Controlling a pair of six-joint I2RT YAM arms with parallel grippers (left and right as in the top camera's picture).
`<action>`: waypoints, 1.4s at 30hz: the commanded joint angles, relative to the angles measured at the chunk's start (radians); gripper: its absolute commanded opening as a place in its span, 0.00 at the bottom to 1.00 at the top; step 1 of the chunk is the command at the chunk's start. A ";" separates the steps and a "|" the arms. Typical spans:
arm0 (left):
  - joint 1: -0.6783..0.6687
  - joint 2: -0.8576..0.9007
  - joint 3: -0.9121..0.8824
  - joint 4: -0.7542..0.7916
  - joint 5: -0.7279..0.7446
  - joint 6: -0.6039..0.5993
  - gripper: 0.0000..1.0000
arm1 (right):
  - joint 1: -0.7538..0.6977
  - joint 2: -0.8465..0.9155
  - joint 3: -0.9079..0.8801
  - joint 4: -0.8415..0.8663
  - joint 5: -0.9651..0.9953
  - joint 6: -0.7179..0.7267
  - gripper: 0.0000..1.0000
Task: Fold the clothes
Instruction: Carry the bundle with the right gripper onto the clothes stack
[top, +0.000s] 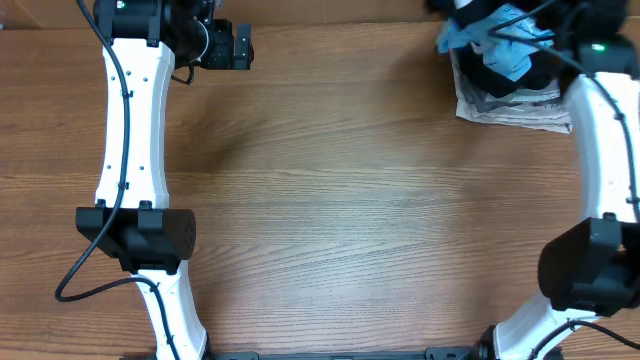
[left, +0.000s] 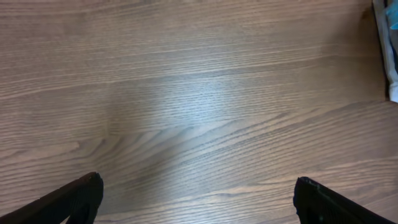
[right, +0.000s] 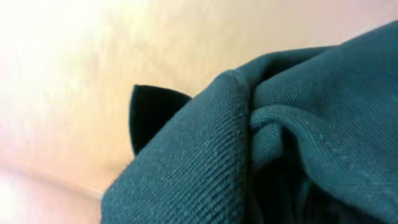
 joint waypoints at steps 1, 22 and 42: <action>0.005 -0.012 -0.002 0.012 -0.017 0.023 1.00 | -0.029 0.005 0.039 0.079 0.012 0.112 0.04; 0.005 -0.012 -0.002 0.070 -0.021 0.023 1.00 | -0.247 0.262 0.038 -0.210 0.042 -0.099 0.63; 0.003 -0.012 -0.002 0.072 -0.021 0.023 1.00 | -0.273 -0.054 0.040 -0.517 0.140 -0.507 1.00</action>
